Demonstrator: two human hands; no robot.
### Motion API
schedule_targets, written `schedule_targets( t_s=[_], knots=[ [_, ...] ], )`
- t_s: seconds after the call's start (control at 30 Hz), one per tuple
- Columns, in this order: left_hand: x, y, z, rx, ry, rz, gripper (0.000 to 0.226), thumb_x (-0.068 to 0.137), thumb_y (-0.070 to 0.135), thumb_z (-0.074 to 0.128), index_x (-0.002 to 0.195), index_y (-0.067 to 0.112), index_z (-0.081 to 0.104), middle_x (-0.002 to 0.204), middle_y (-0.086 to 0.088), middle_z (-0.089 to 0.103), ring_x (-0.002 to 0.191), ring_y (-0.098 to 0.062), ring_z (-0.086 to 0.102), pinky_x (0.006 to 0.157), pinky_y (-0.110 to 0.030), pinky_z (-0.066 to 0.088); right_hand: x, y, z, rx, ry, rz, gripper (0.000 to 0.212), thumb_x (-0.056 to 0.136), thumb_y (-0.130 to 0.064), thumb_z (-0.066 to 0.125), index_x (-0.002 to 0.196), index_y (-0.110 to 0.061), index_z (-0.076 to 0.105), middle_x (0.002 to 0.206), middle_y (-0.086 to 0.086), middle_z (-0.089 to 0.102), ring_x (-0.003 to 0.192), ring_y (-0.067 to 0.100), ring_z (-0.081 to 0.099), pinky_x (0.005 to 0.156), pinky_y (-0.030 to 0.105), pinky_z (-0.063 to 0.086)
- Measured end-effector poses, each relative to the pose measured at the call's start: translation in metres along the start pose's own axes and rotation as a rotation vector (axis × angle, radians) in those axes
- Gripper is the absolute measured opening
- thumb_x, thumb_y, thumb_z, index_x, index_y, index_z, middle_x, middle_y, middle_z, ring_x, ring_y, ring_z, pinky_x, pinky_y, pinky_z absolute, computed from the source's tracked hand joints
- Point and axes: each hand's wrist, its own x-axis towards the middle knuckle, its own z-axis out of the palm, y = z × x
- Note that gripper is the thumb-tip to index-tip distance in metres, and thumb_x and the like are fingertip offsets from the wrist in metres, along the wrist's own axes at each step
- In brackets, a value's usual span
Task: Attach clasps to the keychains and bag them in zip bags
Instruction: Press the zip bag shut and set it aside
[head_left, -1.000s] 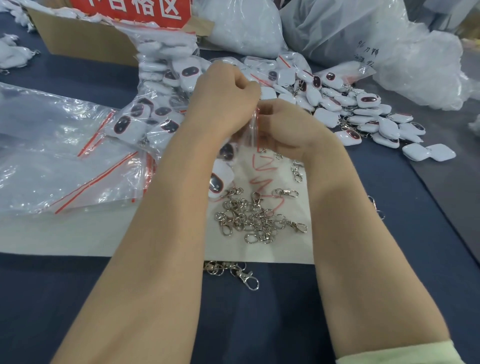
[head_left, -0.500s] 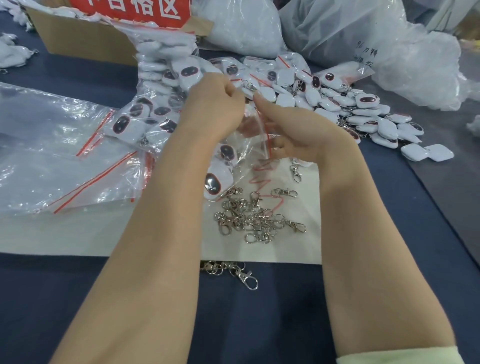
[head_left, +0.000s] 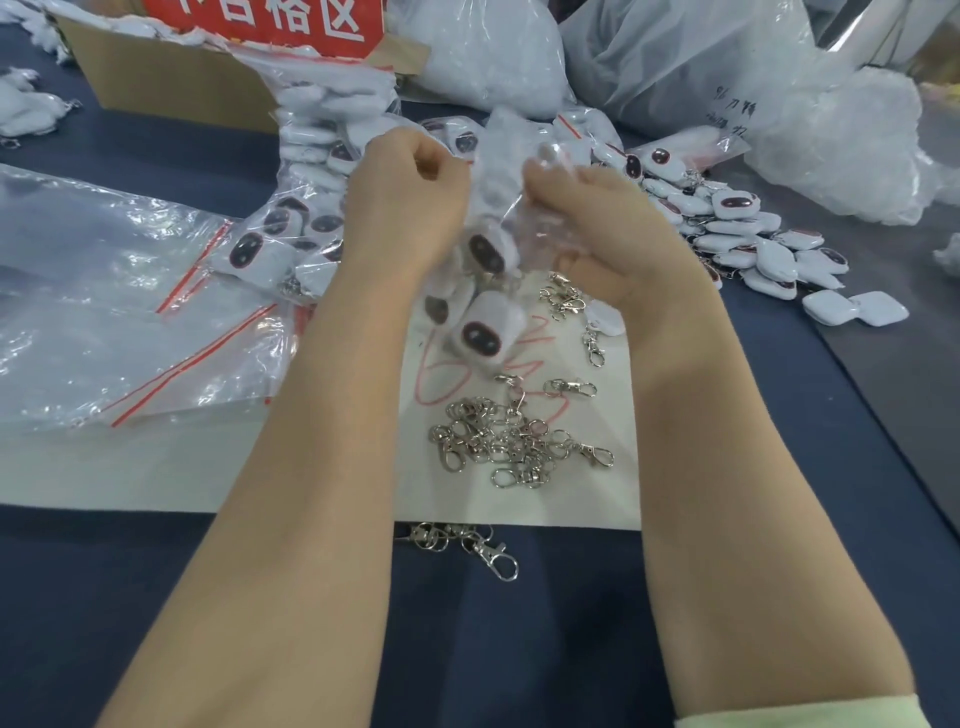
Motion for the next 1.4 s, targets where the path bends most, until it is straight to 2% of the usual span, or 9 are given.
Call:
schedule_targets(
  t_s=[0.1,0.2,0.3,0.4,0.57,0.7,0.8,0.93,1.4],
  knots=[
    [0.0,-0.003,0.006,-0.037,0.034,-0.004,0.023,0.09,0.027,0.054,0.11,0.017,0.058,0.102,0.009,0.058,0.1,-0.011,0.056,0.087,-0.022,0.042,0.001,-0.008,-0.009,0.343,0.171,-0.034,0.023,0.099,-0.012,0.05,0.078,-0.007,0.06,0.065,0.002,0.063,0.057,0.013,0.059,0.057,0.026,0.055],
    [-0.003,-0.002,0.012,-0.234,-0.122,-0.148,0.048,0.086,0.054,0.058,0.118,0.019,0.054,0.117,0.005,0.059,0.108,-0.012,0.057,0.096,-0.029,0.043,0.004,-0.01,-0.019,0.55,0.3,-0.026,0.017,0.1,-0.011,0.049,0.096,-0.003,0.063,0.098,0.014,0.067,0.089,0.025,0.065,0.089,0.041,0.055],
    [-0.011,-0.005,0.015,-0.534,-0.472,-0.361,0.051,0.081,0.068,0.053,0.105,0.024,0.063,0.103,0.001,0.072,0.096,-0.02,0.069,0.09,-0.039,0.053,0.008,-0.005,-0.028,0.637,0.404,0.002,0.023,0.1,-0.009,0.049,0.116,0.001,0.061,0.126,0.02,0.062,0.117,0.033,0.061,0.096,0.05,0.051],
    [-0.021,-0.011,0.028,-0.616,-0.673,-0.396,0.036,0.086,0.051,0.06,0.098,0.018,0.064,0.091,-0.002,0.071,0.087,-0.024,0.069,0.089,-0.039,0.054,0.009,-0.004,-0.028,0.658,0.411,0.023,0.015,0.098,-0.005,0.051,0.106,0.0,0.062,0.109,0.016,0.068,0.108,0.029,0.066,0.088,0.042,0.057],
    [-0.024,-0.015,0.04,-0.679,-0.513,-0.389,0.012,0.087,0.009,0.063,0.097,0.01,0.059,0.087,-0.006,0.066,0.078,-0.019,0.063,0.07,-0.03,0.057,0.012,-0.003,-0.027,0.639,0.388,0.068,0.007,0.094,-0.006,0.053,0.089,-0.008,0.056,0.095,0.009,0.058,0.091,0.021,0.056,0.096,0.034,0.047],
    [-0.02,-0.018,0.037,-0.753,-0.4,-0.45,0.011,0.085,-0.001,0.062,0.091,0.008,0.058,0.078,-0.005,0.063,0.065,-0.014,0.06,0.053,-0.023,0.052,0.009,0.002,-0.022,0.37,0.371,0.116,0.009,0.093,-0.013,0.059,0.086,-0.008,0.06,0.094,0.012,0.065,0.074,0.025,0.063,0.06,0.032,0.055],
    [-0.02,-0.016,0.036,-0.806,-0.408,-0.441,0.012,0.086,-0.003,0.061,0.087,0.009,0.06,0.076,-0.004,0.064,0.065,-0.012,0.061,0.059,-0.025,0.052,0.005,0.003,-0.018,0.341,0.331,0.133,0.003,0.09,-0.009,0.063,0.091,-0.006,0.062,0.069,0.009,0.071,0.059,0.023,0.066,0.054,0.03,0.056],
    [-0.02,-0.015,0.037,-0.806,-0.355,-0.435,0.015,0.085,-0.004,0.061,0.087,0.011,0.061,0.072,-0.001,0.064,0.055,-0.007,0.061,0.048,-0.019,0.048,0.006,0.007,-0.019,0.33,0.356,0.127,0.019,0.088,-0.007,0.067,0.106,-0.006,0.061,0.093,0.01,0.064,0.067,0.018,0.066,0.056,0.03,0.058],
    [-0.015,-0.017,0.035,-0.891,-0.271,-0.551,0.019,0.086,-0.001,0.06,0.102,0.009,0.055,0.074,-0.004,0.063,0.055,-0.01,0.061,0.049,-0.02,0.05,0.012,0.01,-0.024,0.34,0.419,0.069,0.005,0.091,-0.005,0.061,0.091,-0.006,0.066,0.094,0.01,0.067,0.077,0.023,0.067,0.063,0.034,0.059]
  ],
)
